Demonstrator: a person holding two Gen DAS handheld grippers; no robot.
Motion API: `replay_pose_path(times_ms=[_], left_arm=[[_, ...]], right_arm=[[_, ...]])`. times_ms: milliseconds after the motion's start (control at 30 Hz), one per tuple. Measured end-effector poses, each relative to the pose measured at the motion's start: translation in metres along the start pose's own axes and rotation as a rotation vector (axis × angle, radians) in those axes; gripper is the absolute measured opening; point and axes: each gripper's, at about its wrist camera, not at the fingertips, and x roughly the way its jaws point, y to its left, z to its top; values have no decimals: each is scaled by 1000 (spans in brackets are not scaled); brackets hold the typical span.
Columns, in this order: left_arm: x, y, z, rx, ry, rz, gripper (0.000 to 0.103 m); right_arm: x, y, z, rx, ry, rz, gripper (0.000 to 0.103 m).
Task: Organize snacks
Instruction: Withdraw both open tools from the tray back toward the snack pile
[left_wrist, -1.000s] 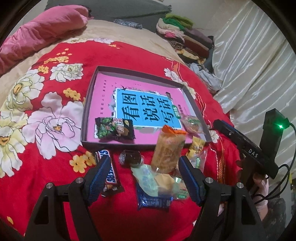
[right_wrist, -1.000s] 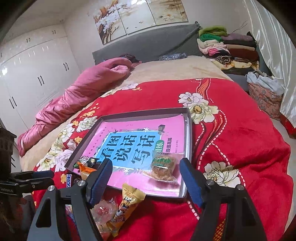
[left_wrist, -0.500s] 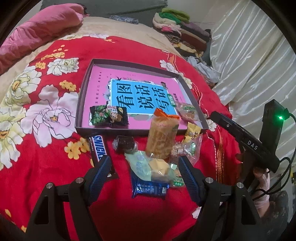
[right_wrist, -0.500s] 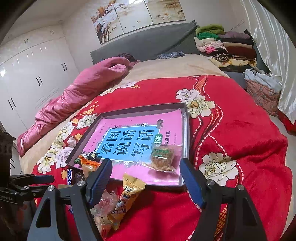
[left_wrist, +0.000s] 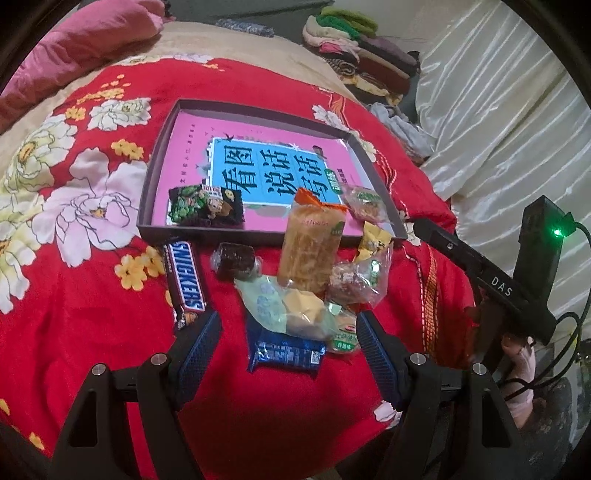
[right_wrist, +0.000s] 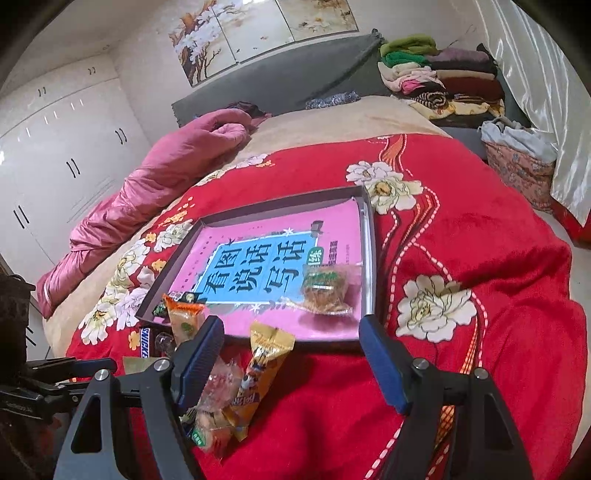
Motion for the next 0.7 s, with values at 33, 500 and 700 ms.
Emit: replay_pose_path(times_ms=[33, 500, 700], left_arm=[[0, 0, -1, -1, 2, -3, 77], [18, -8, -13, -10, 62, -45, 77], [27, -10, -12, -26, 73, -67, 76]], right_arm=[[0, 0, -2, 4, 7, -10, 75], [9, 5, -27, 30, 116, -64, 75], [10, 6, -30, 34, 128, -60, 75]])
